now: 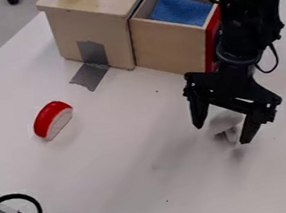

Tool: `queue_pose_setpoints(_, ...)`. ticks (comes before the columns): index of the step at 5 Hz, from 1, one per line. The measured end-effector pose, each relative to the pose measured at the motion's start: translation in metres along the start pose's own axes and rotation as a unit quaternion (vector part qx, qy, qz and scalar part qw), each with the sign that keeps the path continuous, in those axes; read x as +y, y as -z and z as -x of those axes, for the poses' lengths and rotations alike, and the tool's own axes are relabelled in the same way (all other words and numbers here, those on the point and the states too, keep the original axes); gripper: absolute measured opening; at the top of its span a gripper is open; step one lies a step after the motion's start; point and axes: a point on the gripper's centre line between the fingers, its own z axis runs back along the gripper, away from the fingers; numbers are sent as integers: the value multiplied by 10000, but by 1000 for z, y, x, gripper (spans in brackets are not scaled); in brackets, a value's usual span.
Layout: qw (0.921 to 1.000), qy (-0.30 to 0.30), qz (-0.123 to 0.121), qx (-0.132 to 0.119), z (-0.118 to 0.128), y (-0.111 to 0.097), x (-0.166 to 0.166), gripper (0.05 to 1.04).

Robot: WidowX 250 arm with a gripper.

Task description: The small object was taken and placed inside the drawer.

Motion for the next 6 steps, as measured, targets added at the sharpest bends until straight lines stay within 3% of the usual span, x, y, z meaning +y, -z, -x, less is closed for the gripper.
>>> queue_pose_setpoints(3,9999,-101,-15,34,-17,13,4,967)
queue_pose_setpoints(4,9998,-178,-2,91,-16,13,7,699)
queue_pose_setpoints(6,9999,-143,-22,-39,-23,-2,8,398)
